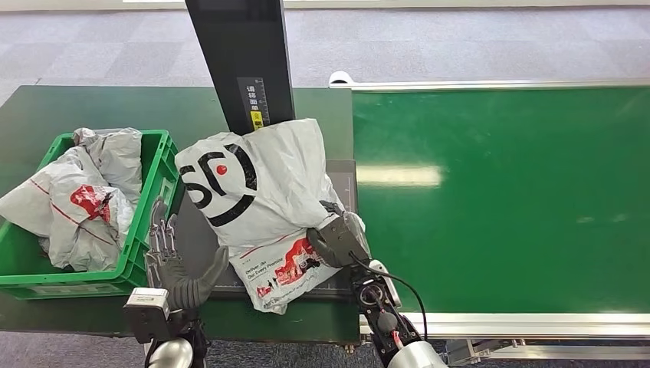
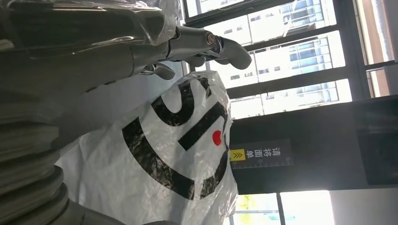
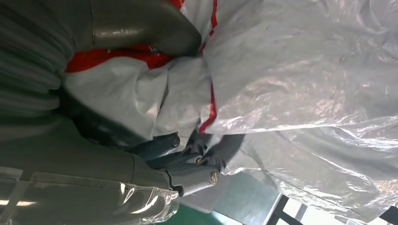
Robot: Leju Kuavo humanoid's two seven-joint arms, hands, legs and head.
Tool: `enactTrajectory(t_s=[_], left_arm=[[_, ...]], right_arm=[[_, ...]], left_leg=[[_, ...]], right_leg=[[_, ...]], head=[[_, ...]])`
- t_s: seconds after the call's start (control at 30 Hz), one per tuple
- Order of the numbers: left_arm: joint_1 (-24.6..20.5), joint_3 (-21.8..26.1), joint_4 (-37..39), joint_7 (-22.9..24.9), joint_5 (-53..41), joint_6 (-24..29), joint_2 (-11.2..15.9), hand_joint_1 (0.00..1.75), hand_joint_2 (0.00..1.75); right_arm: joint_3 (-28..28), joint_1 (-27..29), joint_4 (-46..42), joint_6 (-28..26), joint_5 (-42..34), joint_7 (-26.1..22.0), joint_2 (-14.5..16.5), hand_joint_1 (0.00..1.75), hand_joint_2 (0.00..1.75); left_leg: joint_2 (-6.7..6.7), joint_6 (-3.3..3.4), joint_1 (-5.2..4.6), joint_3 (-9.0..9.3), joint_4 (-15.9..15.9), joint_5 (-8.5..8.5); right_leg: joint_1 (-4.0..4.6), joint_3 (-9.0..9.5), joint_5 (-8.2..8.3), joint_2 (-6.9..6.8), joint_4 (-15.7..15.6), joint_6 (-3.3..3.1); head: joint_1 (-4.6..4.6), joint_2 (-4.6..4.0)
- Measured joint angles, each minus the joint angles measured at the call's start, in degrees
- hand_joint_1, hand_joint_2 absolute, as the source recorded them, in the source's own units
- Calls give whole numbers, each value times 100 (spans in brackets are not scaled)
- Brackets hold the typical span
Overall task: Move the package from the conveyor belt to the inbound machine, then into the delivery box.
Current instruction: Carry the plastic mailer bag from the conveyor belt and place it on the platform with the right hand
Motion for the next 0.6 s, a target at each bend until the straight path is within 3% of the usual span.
enactTrajectory(t_s=[0.2,0.5,0.6], left_arm=[[1,15,9,0,-1,-99,0,0,175],[-6,77,125,0,3,-246,-2,0,175],[-12,92,181,0,2,-320,-3,0,175]], right_arm=[[-38,75,-104,80,-190,-459,0,0,175],[-141,137,-324,225,-276,-542,-31,0,175],[-156,248,-532,256,-348,-772,-52,0,175]], left_leg=[[0,0,0,0,0,0],[1,0,0,-1,0,0],[-1,0,0,0,1,0]], right_leg=[[0,-1,0,0,0,0],[0,-1,0,0,0,0],[0,-2,0,0,0,0]], head=[[0,0],[0,-1],[0,0]])
